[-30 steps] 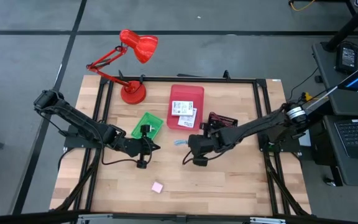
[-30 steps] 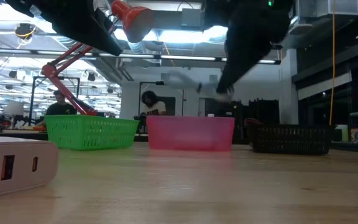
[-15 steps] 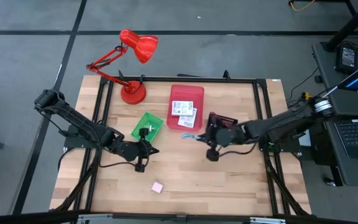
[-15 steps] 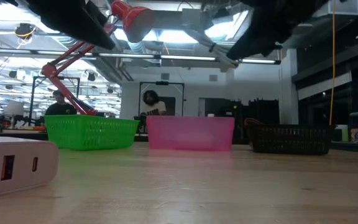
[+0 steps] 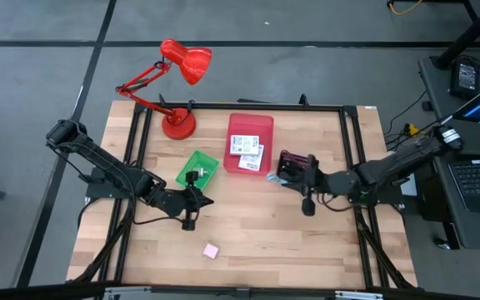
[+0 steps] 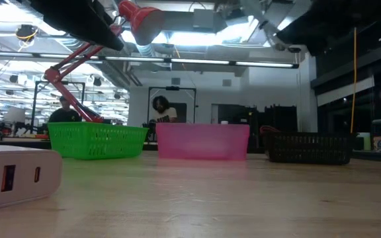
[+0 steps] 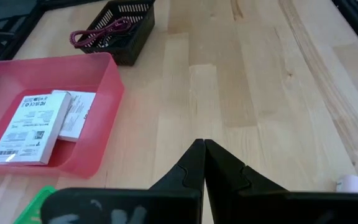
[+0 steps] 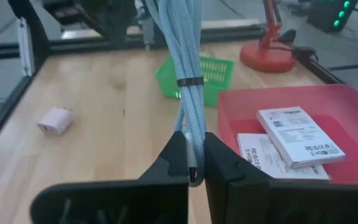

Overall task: Pick and place items into bin
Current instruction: Put the blue charger cable into the black bin

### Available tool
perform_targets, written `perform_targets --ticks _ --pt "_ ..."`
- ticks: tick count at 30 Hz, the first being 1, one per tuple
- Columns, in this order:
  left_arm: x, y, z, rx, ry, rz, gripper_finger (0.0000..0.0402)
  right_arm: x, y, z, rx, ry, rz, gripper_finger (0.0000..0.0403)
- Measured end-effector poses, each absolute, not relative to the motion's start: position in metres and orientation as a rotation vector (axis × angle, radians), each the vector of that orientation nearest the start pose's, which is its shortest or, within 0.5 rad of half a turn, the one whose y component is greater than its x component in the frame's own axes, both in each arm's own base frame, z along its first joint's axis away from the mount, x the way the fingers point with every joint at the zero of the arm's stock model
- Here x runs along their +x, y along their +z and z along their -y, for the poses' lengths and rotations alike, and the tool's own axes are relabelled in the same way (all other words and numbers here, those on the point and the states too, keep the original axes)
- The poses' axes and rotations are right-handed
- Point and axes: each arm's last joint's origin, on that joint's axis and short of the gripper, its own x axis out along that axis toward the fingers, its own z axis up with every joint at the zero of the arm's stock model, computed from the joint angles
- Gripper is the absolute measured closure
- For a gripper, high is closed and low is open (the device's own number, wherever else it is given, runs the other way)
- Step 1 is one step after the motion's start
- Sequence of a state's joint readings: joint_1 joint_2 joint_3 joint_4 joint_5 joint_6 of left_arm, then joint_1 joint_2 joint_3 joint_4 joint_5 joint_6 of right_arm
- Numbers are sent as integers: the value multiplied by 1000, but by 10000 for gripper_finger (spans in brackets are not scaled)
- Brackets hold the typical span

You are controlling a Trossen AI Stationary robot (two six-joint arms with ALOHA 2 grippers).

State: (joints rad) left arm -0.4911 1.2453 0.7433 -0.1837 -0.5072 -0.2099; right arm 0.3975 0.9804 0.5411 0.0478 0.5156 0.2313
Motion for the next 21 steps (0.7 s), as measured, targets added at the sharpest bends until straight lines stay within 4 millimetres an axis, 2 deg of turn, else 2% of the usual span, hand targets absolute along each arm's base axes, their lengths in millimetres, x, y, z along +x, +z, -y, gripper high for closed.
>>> perform_targets --ticks 11,21 --pt "228 230 106 107 83 -590 398 166 237 -68 67 -276 -393 395" --pt "229 230 106 105 82 -586 398 145 246 -57 126 -461 -605 395"
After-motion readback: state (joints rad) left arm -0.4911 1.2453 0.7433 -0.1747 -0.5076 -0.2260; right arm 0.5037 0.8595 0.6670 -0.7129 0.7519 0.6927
